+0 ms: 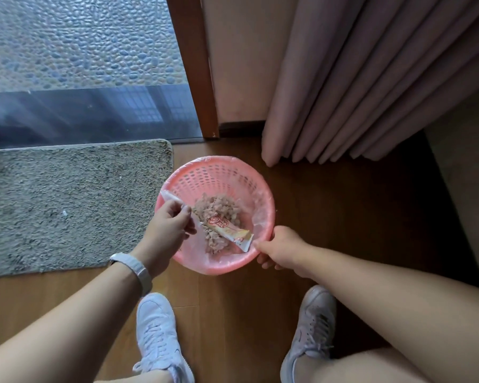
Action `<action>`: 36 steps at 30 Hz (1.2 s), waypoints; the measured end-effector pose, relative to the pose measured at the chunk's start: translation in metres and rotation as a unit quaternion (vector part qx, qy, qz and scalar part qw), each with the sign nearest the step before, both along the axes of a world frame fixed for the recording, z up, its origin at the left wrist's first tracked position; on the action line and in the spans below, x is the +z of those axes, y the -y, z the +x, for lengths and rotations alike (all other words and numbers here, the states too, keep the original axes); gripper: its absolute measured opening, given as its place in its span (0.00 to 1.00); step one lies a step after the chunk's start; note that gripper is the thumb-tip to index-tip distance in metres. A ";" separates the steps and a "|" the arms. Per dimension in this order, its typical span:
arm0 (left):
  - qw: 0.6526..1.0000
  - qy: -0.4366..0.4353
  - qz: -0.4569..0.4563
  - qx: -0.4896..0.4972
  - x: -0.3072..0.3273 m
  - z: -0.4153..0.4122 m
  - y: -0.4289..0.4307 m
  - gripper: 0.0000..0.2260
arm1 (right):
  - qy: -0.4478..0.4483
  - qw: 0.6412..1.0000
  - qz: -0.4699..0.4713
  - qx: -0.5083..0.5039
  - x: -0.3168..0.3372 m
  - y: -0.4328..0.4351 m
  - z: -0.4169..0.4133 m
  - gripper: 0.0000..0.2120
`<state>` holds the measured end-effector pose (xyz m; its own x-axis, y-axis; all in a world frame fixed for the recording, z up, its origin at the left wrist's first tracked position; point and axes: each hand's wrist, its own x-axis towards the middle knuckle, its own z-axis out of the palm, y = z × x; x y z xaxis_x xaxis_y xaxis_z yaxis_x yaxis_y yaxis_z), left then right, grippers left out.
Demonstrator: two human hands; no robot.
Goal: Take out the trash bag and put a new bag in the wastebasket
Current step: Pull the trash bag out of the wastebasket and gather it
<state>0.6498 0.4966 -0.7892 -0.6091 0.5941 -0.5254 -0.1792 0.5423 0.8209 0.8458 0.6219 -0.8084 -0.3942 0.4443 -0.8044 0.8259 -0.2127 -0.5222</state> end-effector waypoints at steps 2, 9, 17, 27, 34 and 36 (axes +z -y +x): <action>0.999 0.034 0.015 0.014 0.004 -0.008 -0.003 0.08 | 0.002 1.000 -0.015 0.012 0.000 0.008 -0.002 0.08; 0.983 -0.129 -0.120 -0.059 0.008 -0.008 0.002 0.13 | 0.067 0.980 0.118 0.146 -0.003 -0.003 -0.008 0.18; 0.856 -0.380 -0.272 -0.221 -0.012 -0.003 0.030 0.20 | 0.027 0.981 0.194 -0.016 -0.039 -0.065 -0.023 0.13; 0.911 -0.350 -0.147 -0.162 -0.005 -0.006 0.030 0.04 | 0.004 0.996 0.083 0.025 -0.068 -0.084 -0.062 0.12; 0.966 -0.228 -0.094 -0.075 0.004 -0.007 0.019 0.03 | -0.038 0.996 0.054 -0.062 -0.033 -0.093 -0.051 0.10; 0.980 -0.181 -0.077 -0.031 0.013 -0.007 0.010 0.03 | -0.059 0.992 0.074 -0.086 -0.019 -0.097 -0.045 0.09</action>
